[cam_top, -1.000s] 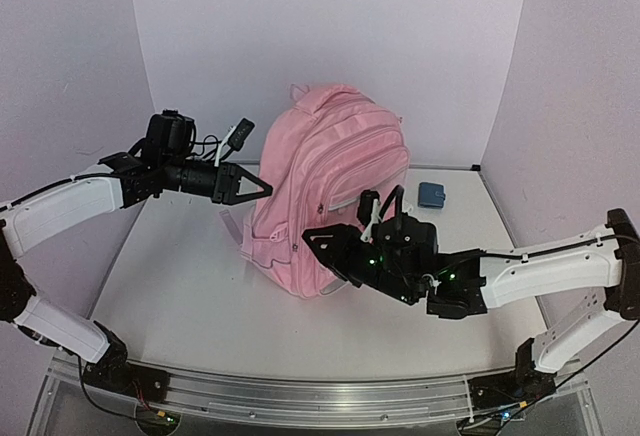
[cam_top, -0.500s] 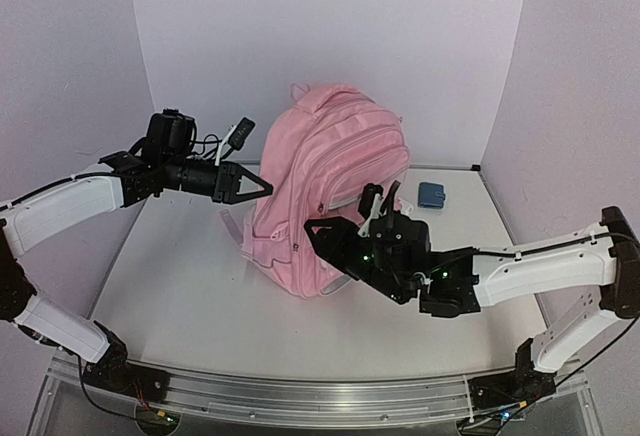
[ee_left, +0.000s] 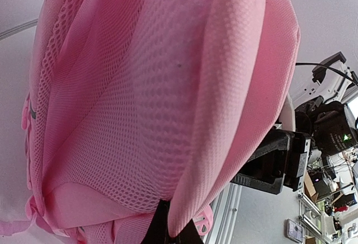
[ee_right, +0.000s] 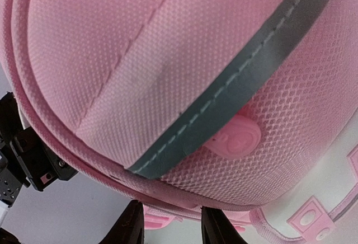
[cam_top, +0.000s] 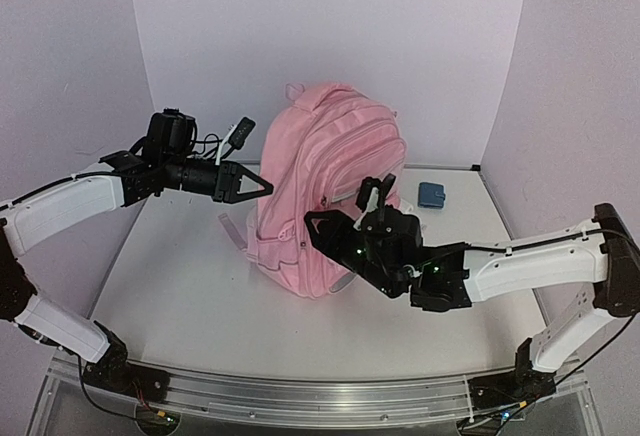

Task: Pack the student bag
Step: Unzip the student bag at the center of the board.

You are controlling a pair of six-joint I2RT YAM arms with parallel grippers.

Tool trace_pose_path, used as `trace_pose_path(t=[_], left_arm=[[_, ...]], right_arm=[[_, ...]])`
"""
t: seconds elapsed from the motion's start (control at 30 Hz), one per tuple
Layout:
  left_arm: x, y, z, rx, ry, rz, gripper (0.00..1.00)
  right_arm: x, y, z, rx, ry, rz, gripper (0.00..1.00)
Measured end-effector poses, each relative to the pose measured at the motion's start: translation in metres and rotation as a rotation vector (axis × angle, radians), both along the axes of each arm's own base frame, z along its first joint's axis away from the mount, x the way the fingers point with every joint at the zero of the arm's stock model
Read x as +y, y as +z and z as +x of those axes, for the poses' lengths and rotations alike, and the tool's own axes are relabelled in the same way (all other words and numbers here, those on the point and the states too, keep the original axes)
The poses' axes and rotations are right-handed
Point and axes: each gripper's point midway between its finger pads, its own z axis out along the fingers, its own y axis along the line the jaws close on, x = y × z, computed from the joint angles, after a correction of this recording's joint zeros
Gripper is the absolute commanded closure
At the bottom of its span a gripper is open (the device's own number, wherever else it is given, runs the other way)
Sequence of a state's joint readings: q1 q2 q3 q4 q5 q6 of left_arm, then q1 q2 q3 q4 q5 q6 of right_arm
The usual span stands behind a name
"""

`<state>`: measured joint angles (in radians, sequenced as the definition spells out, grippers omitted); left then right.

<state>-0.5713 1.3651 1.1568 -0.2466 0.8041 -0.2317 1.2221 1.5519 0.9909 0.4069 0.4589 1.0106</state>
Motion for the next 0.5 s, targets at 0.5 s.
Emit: trace_pose_path(t=[0.5], left_arm=[[0.000, -0.002, 0.002, -0.023, 0.007, 0.011, 1.00]], right_arm=[[-0.004, 0.012, 0.015, -0.078, -0.037, -0.066, 0.98]])
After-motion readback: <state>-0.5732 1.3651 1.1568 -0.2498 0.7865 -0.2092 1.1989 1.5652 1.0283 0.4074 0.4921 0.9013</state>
